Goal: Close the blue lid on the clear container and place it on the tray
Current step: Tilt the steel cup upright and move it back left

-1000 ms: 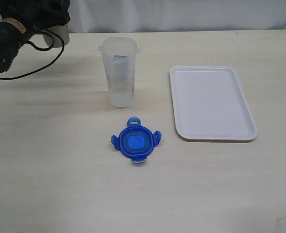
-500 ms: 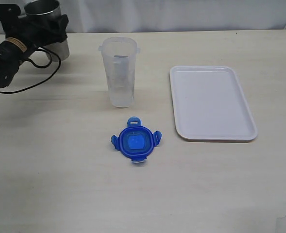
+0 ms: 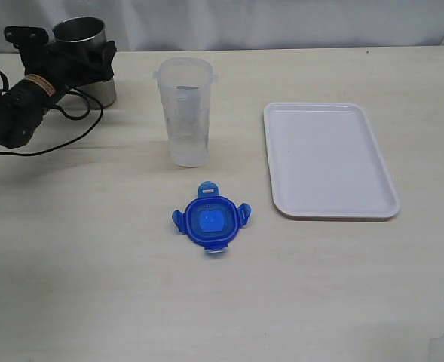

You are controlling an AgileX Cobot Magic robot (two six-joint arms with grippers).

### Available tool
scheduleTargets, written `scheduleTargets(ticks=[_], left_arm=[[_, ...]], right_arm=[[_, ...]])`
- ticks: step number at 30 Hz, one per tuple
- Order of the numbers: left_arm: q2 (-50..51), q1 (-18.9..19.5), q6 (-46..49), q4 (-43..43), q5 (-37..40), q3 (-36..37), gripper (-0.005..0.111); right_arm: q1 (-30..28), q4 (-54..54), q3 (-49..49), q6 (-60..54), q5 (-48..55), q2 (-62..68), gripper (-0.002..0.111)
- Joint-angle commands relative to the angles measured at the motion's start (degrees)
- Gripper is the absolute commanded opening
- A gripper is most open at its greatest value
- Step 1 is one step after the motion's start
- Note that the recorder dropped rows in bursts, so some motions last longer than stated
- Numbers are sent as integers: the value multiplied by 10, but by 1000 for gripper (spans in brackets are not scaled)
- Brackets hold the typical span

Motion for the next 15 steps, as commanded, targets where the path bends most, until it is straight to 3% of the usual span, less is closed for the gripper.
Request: scheduleTargets(ticks=[1, 15], left_arm=[[-9, 0, 1, -4, -37, -8, 0], [-5, 0, 45, -1, -47, -8, 0]], right_arm=[[0, 4, 1, 0, -1, -2, 14], [0, 4, 1, 0, -1, -2, 14]])
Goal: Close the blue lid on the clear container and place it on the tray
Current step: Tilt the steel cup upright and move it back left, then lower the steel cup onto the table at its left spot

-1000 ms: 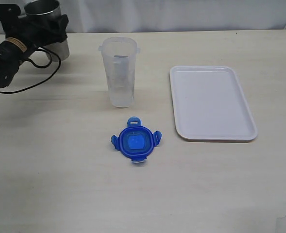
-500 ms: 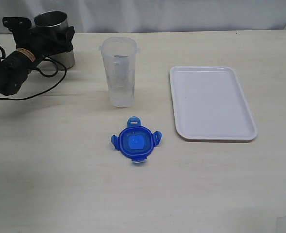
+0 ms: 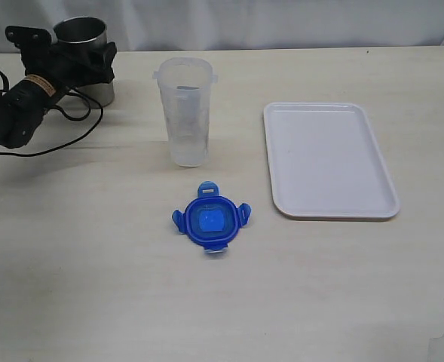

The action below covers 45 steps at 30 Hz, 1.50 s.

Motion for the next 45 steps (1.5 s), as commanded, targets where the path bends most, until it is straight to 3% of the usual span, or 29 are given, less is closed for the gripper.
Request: scheduleTargets(ticks=[1, 26, 29, 38, 45], left_arm=[[-6, 0, 14, 0, -49, -7, 0], [6, 0, -5, -5, -47, -6, 1], [6, 0, -5, -5, -47, -6, 12], [6, 0, -6, -5, -46, -6, 65], [6, 0, -6, -2, -32, -6, 70]], right_arm=[[0, 4, 1, 0, -1, -2, 14], [0, 4, 1, 0, -1, -2, 14], [0, 4, 1, 0, -1, -2, 14], [0, 4, 1, 0, -1, -2, 14], [0, 4, 1, 0, -1, -2, 14]])
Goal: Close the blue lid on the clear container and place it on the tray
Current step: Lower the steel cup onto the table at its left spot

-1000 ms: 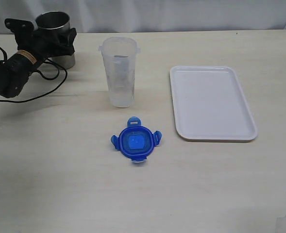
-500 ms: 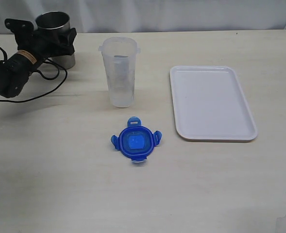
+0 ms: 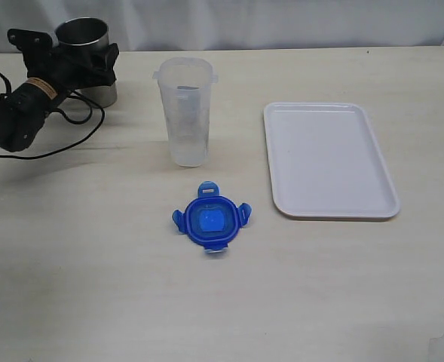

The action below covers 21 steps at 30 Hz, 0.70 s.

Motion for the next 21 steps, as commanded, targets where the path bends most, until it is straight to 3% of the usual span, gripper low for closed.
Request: scheduleTargets(ticks=[1, 13, 17, 21], left_arm=[[-5, 0, -4, -8, -9, -6, 70], [-5, 1, -14, 15, 6, -6, 71], [-5, 1, -14, 13, 11, -6, 92], [-5, 1, -14, 14, 16, -6, 97]], right_arm=[[0, 4, 1, 0, -1, -2, 14], [0, 4, 1, 0, -1, -2, 14], [0, 4, 1, 0, -1, -2, 14], [0, 4, 1, 0, -1, -2, 14]])
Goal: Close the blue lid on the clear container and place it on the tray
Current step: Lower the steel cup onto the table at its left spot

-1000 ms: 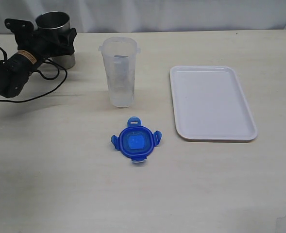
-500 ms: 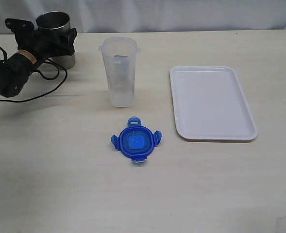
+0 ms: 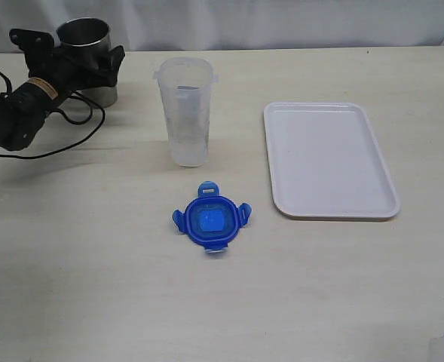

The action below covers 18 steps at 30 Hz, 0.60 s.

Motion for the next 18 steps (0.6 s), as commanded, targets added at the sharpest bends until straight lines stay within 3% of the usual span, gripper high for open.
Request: scheduleTargets(ticks=[1, 5, 18], left_arm=[[-5, 1, -5, 1, 5, -4, 97], [-5, 1, -5, 2, 40, -3, 97], [-5, 1, -5, 33, 39, 3, 97]], right_arm=[[0, 4, 1, 0, -1, -2, 14], [0, 4, 1, 0, -1, -2, 14], [0, 4, 1, 0, -1, -2, 14]])
